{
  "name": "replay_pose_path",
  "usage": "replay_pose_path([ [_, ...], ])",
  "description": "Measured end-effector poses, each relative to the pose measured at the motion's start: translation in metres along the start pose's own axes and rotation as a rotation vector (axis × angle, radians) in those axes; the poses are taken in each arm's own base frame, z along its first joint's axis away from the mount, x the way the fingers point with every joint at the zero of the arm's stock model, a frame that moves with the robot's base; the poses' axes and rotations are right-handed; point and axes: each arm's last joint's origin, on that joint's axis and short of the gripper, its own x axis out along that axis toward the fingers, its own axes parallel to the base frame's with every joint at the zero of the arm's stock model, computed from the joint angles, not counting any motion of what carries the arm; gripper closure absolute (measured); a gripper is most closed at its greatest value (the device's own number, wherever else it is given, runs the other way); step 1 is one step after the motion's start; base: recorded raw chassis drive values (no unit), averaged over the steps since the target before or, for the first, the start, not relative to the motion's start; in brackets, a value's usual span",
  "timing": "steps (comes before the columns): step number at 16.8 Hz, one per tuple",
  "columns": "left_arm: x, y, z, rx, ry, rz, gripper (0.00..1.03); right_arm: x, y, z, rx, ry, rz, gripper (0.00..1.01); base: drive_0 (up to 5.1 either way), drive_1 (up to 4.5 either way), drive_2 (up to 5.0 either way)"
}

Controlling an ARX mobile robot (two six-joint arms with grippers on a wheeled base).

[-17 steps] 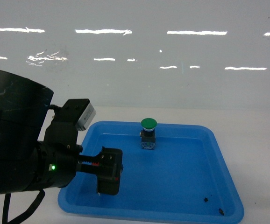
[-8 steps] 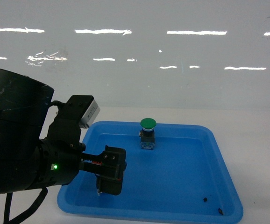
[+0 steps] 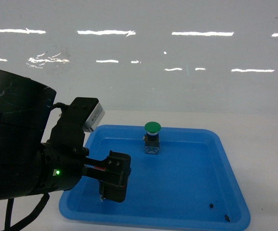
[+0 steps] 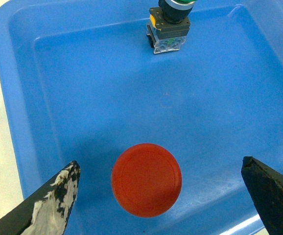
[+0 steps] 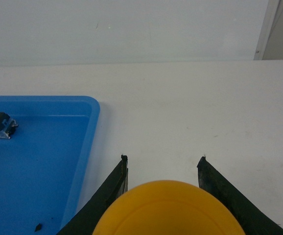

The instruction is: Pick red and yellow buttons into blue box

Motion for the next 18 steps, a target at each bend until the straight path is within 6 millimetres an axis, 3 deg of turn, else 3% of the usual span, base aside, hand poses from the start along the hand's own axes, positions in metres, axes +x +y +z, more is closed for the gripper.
replay_pose_path([
  [11, 0.015, -0.003, -0.011, 0.034, 0.022, 0.014, 0.05, 0.0, 0.0, 0.0, 0.0, 0.0, 0.0, 0.63, 0.0, 0.0, 0.0],
  [18, 0.05, -0.006, -0.02, 0.052, 0.069, 0.027, 0.05, 0.0, 0.0, 0.0, 0.0, 0.0, 0.0, 0.63, 0.0, 0.0, 0.0],
])
